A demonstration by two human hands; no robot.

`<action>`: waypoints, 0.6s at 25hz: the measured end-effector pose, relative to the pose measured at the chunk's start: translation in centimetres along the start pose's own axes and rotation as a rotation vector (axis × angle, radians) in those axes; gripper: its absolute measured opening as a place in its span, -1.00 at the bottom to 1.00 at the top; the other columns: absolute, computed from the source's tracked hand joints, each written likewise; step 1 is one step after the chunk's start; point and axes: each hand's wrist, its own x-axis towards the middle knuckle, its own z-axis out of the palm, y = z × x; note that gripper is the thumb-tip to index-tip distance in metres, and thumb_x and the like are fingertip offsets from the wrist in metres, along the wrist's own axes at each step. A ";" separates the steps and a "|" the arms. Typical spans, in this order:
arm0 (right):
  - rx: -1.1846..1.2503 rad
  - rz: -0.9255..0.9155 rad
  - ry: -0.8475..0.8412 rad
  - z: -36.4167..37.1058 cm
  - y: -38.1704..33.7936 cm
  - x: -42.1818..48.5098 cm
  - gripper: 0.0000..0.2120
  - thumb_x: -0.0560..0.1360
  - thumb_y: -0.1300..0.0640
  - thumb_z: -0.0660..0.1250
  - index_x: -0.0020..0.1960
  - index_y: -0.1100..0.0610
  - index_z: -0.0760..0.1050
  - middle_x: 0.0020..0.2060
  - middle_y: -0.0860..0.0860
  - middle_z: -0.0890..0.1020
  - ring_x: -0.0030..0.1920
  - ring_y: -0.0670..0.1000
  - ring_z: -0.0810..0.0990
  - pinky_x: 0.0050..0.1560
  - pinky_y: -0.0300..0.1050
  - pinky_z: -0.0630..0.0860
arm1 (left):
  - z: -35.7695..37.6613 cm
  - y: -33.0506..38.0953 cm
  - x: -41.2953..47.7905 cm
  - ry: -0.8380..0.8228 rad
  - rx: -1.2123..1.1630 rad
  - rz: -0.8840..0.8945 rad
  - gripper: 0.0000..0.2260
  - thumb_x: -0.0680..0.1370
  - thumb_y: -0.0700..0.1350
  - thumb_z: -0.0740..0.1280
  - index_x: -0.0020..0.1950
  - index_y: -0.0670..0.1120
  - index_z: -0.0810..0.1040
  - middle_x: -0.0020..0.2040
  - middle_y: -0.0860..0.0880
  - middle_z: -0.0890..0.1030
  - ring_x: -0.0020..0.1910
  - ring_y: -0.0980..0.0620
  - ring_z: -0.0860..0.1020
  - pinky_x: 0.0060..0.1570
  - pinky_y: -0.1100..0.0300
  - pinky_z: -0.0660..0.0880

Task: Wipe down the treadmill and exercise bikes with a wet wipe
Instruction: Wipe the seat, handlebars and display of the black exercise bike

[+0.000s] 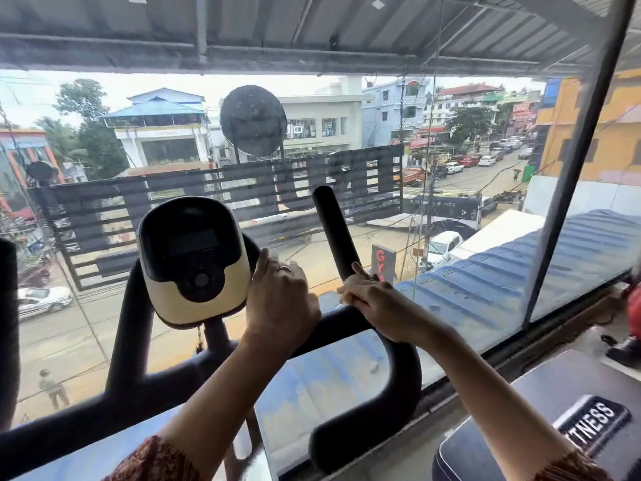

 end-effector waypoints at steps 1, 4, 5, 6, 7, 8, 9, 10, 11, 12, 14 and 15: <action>0.034 0.020 0.060 0.1 -0.7 -1.0 -0.78 0.60 0.26 0.17 0.11 0.33 0.53 0.20 0.12 0.55 0.47 0.03 0.22 0.28 -0.56 -0.08 | -0.1 0.2 -0.5 -0.018 -0.067 0.011 -0.74 0.26 -0.11 0.31 -0.21 -0.30 0.60 -0.31 -0.26 0.62 -0.04 -0.22 0.61 0.38 0.08 0.09; 0.090 0.105 0.210 0.7 -2.1 -4.2 -0.69 0.60 0.26 0.19 0.33 0.24 0.44 0.32 -0.05 0.40 0.41 -0.15 0.20 0.26 -0.62 -0.05 | -0.4 2.0 -2.4 -0.091 -0.179 0.020 -0.66 0.52 -0.04 0.11 0.10 -0.19 0.55 0.03 -0.19 0.62 0.25 -0.09 0.45 0.42 0.17 -0.18; 0.092 0.138 0.234 1.1 -2.4 -5.4 -0.65 0.60 0.24 0.19 0.38 0.18 0.39 0.33 -0.13 0.32 0.42 -0.19 0.15 0.27 -0.61 -0.05 | -0.2 2.5 -3.0 -0.087 -0.222 0.045 -0.66 0.57 -0.02 0.09 0.19 -0.16 0.50 0.11 -0.15 0.59 0.27 -0.05 0.42 0.43 0.18 -0.18; 0.078 0.180 0.270 1.6 -2.7 -6.6 -0.65 0.61 0.21 0.18 0.39 0.16 0.37 0.33 -0.15 0.28 0.44 -0.18 0.14 0.29 -0.60 -0.05 | -0.3 2.9 -3.6 -0.099 -0.275 0.059 -0.67 0.59 -0.02 0.09 0.25 -0.15 0.45 0.17 -0.13 0.55 0.29 -0.02 0.39 0.44 0.18 -0.16; 0.064 0.227 0.323 2.4 -3.3 -7.9 -0.66 0.61 0.15 0.16 0.37 0.17 0.40 0.33 -0.14 0.31 0.45 -0.14 0.16 0.30 -0.59 -0.05 | -0.6 3.3 -4.3 -0.108 -0.327 0.080 -0.66 0.60 -0.03 0.10 0.31 -0.15 0.40 0.22 -0.11 0.50 0.32 -0.02 0.36 0.44 0.18 -0.13; 0.061 0.282 0.374 3.3 -4.3 -9.0 -0.64 0.60 0.08 0.13 0.31 0.20 0.47 0.31 -0.09 0.41 0.45 -0.08 0.22 0.31 -0.58 -0.03 | -1.0 3.6 -4.9 -0.120 -0.365 0.108 -0.65 0.61 -0.04 0.11 0.34 -0.15 0.37 0.27 -0.10 0.46 0.36 -0.01 0.32 0.43 0.19 -0.12; 0.072 0.310 0.429 4.2 -5.6 -10.0 -0.60 0.58 0.02 0.10 0.22 0.22 0.55 0.23 -0.06 0.51 0.43 -0.02 0.29 0.33 -0.56 -0.01 | -1.4 3.7 -5.4 -0.121 -0.401 0.135 -0.65 0.61 -0.05 0.11 0.36 -0.14 0.37 0.33 -0.10 0.42 0.40 0.00 0.27 0.42 0.21 -0.12; 0.102 0.303 0.476 5.1 -7.1 -11.0 -0.59 0.58 -0.02 0.07 0.12 0.17 0.60 0.13 -0.09 0.58 0.39 -0.01 0.36 0.34 -0.52 0.04 | -1.8 3.7 -6.0 -0.132 -0.445 0.154 -0.66 0.62 -0.05 0.10 0.36 -0.12 0.39 0.37 -0.09 0.39 0.42 0.02 0.23 0.39 0.26 -0.14; 0.138 0.272 0.514 6.0 -8.5 -11.9 -0.64 0.58 -0.03 0.07 0.05 0.09 0.60 0.05 -0.18 0.59 0.34 -0.04 0.40 0.36 -0.47 0.11 | -2.2 3.6 -6.8 -0.144 -0.507 0.166 -0.67 0.63 -0.05 0.11 0.36 -0.10 0.42 0.39 -0.07 0.39 0.44 0.05 0.22 0.36 0.30 -0.15; 0.174 0.222 0.539 6.7 -9.6 -12.8 -0.71 0.58 -0.01 0.09 0.04 -0.01 0.57 0.04 -0.25 0.57 0.32 -0.09 0.41 0.36 -0.39 0.19 | -2.5 3.4 -7.7 -0.167 -0.585 0.149 -0.68 0.63 -0.06 0.12 0.35 -0.08 0.44 0.38 -0.05 0.42 0.42 0.07 0.26 0.36 0.33 -0.10; 0.203 0.153 0.569 7.2 -10.2 -14.0 -0.76 0.58 -0.02 0.12 0.12 -0.13 0.53 0.18 -0.25 0.54 0.35 -0.12 0.38 0.36 -0.26 0.26 | -2.8 3.1 -9.8 -0.212 -0.781 0.081 -0.73 0.61 -0.07 0.17 0.26 -0.04 0.53 0.23 -0.02 0.57 0.22 0.08 0.48 0.29 0.29 0.24; 0.193 0.183 0.579 6.9 -9.6 -14.0 -0.75 0.58 -0.05 0.10 0.12 -0.18 0.53 0.27 -0.21 0.50 0.39 -0.13 0.33 0.39 -0.22 0.22 | -3.0 3.0 -10.8 -0.237 -0.855 0.054 -0.76 0.60 -0.08 0.19 0.19 -0.03 0.58 0.13 0.00 0.62 0.07 0.09 0.56 0.15 0.25 0.41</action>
